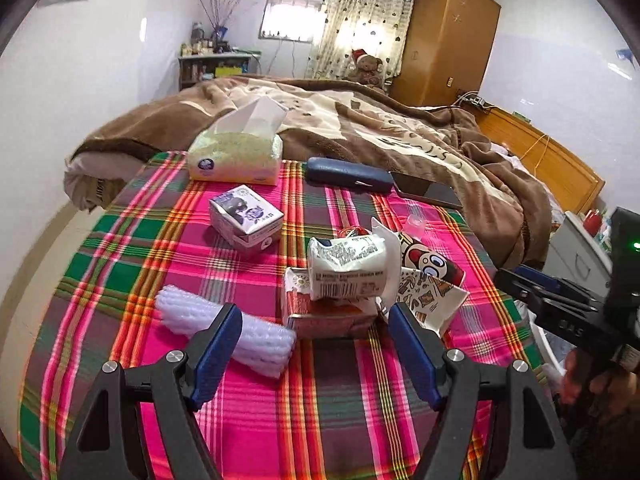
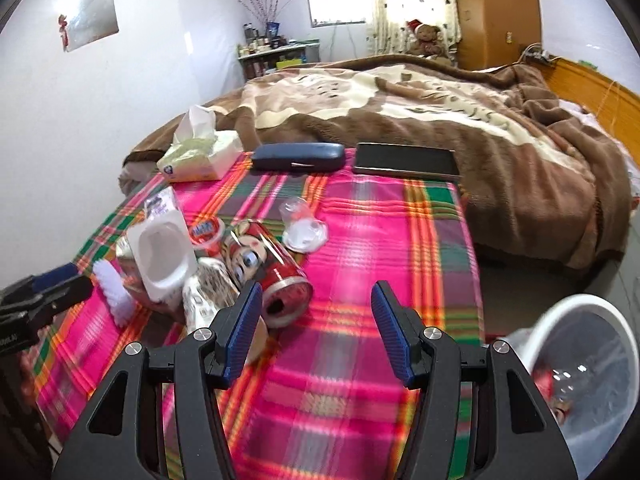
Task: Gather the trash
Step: 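Grasp another red cartoon can with the right gripper while the left grasps a white carton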
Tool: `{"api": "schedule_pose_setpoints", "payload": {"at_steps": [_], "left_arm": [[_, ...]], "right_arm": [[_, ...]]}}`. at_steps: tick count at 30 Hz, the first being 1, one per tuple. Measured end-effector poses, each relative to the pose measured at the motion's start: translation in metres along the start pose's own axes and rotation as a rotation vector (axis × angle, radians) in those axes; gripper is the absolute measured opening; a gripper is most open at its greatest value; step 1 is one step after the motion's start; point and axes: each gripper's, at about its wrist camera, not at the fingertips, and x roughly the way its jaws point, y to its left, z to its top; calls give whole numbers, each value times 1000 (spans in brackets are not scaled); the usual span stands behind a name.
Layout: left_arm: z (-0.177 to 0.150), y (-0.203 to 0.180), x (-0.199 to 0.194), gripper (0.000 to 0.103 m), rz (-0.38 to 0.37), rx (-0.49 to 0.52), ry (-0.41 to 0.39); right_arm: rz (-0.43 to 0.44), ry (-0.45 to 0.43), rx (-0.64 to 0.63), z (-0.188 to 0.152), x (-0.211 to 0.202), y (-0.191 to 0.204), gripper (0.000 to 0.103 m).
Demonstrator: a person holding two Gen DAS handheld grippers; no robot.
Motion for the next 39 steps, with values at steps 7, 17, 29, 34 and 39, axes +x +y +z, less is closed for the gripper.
{"api": "schedule_pose_setpoints", "payload": {"at_steps": [7,17,29,34,39], "left_arm": [[20,-10,21,83,-71,13,17],[30,-18,55,83,-72,-4,69],[27,-2,72,77,-56,-43,105],[27,-4,75,66,-49,-32,110],[27,-7,72,62,-41,-17,99]], "right_arm": [[59,32,-19,14,22,6,58],[153,137,-54,14,51,17,58],[189,179,-72,15,64,27,58],[196,195,-70,17,68,26,58],[181,211,-78,15,69,30,58]]}}
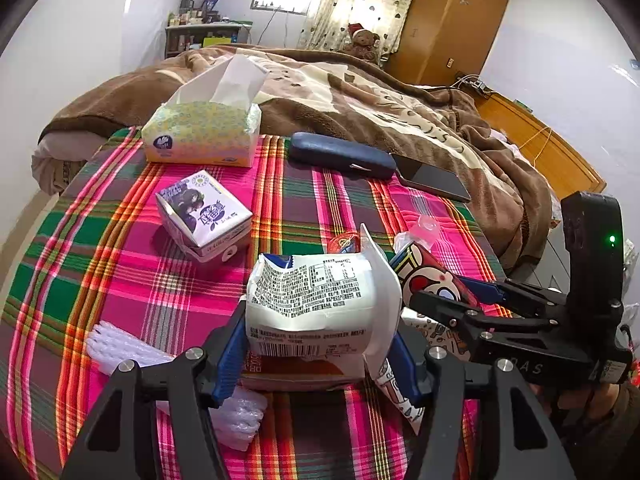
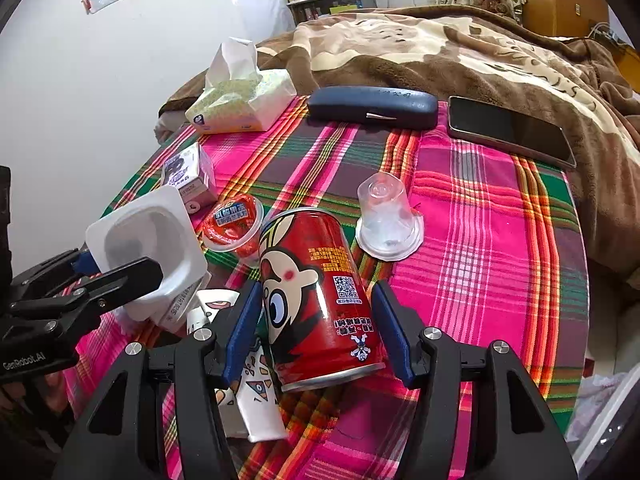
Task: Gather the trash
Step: 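Grasp another red cartoon can with the right gripper while the left grasps a white carton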
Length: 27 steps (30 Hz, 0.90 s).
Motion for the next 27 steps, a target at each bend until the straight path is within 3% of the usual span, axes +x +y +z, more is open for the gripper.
{"api": "schedule_pose_setpoints", "payload": {"at_steps": [27], "left_arm": [[-15,-38,-35,62,-22,58,-55]], "right_arm": [[-55,-182,128,-28,-61,-26,53]]}}
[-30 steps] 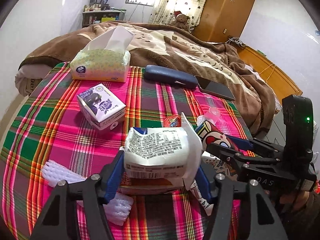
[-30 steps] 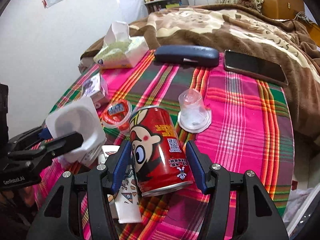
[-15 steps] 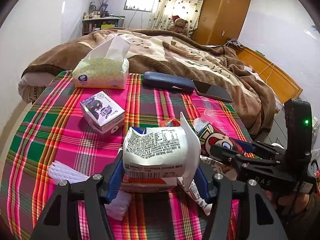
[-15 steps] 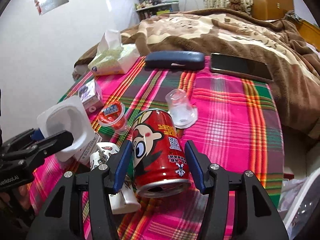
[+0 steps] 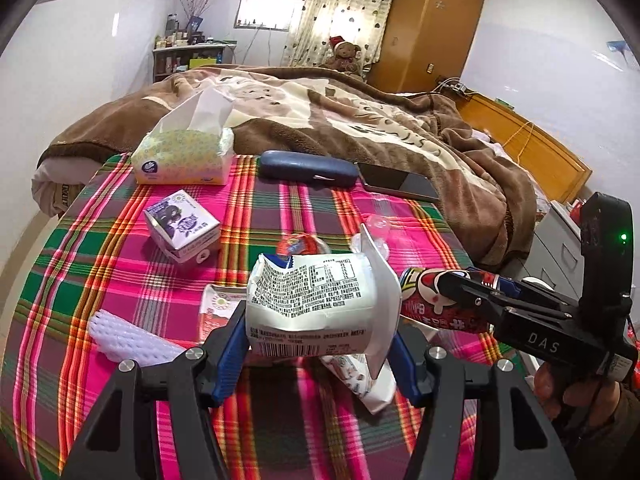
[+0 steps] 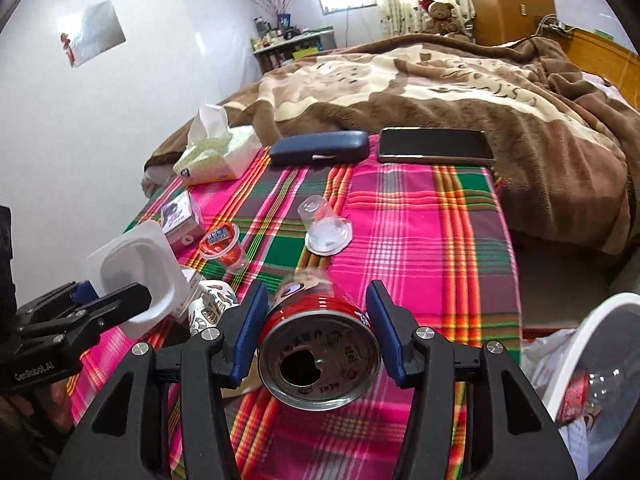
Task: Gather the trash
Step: 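Grasp another red cartoon can with the right gripper while the left grasps a white carton, then carry the can and carton over the wastebasket and open both grippers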
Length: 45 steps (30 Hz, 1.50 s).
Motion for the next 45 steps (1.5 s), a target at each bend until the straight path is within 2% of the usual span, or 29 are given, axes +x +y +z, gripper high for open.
{"api": "schedule_pose_setpoints", "payload": {"at_steps": [6,13,24,36,45], "left_arm": [[-4,-14,-6,62,-20,12,-2],[-7,-35,-10,62,-44,40,-1],[-10,-79,-12,62,-91,112,-2],[-17,-165,-2,62,-189,244,18],[-31,-241,11,62,-282,351,49]], "right_arm": [[-18,-36,1,-6,-17,-5,52],[-39,-30,-3,-16,-26,-11,52],[-82,-109,35,-25,-67,-35,52],[-221,-181,128,-39,-122,-96,52],[-328,-189,207,-55,-146,-140,52]]}}
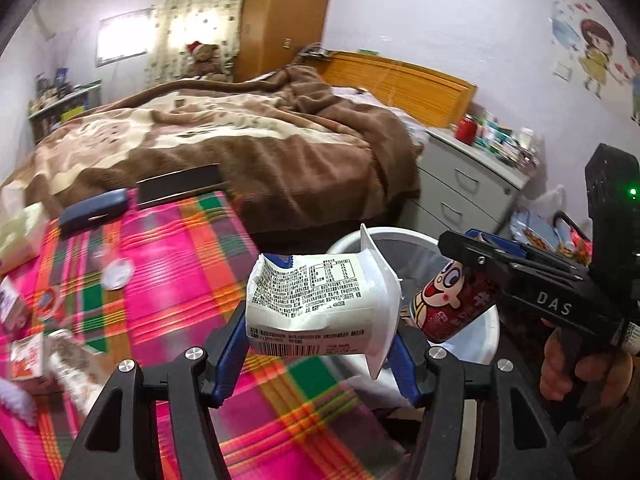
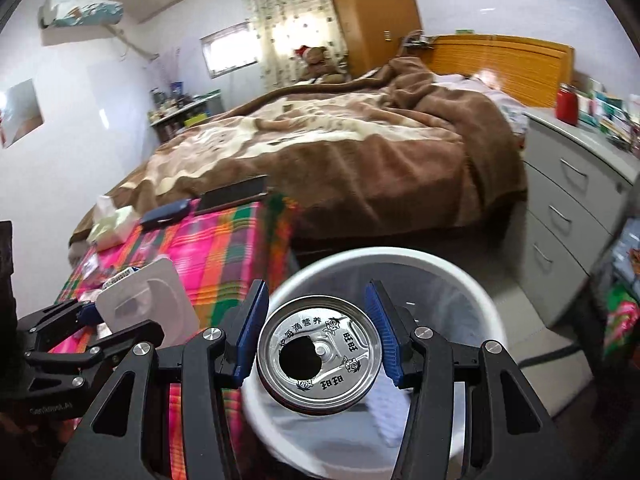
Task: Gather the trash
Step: 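Carry the can and carton over the wastebasket and open both grippers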
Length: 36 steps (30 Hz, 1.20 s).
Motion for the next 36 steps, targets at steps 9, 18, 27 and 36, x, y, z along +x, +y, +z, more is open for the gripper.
{"api": "schedule_pose_setpoints", "payload": {"at_steps": [9,18,27,36], "left_arm": [[0,-52,39,62,-72,61,58],[-4,-67,70,64,-119,61,116],[-5,-59,63,73,-91,65,97],[-8,-41,32,73,-54,30,59]], "right_arm": [[-108,54,23,-7,7,-40,52],[-143,126,58,-13,20,-62,52],[-119,105,58,-15,11,-56,65],[-99,87,47,-12,6,-38,65]]}}
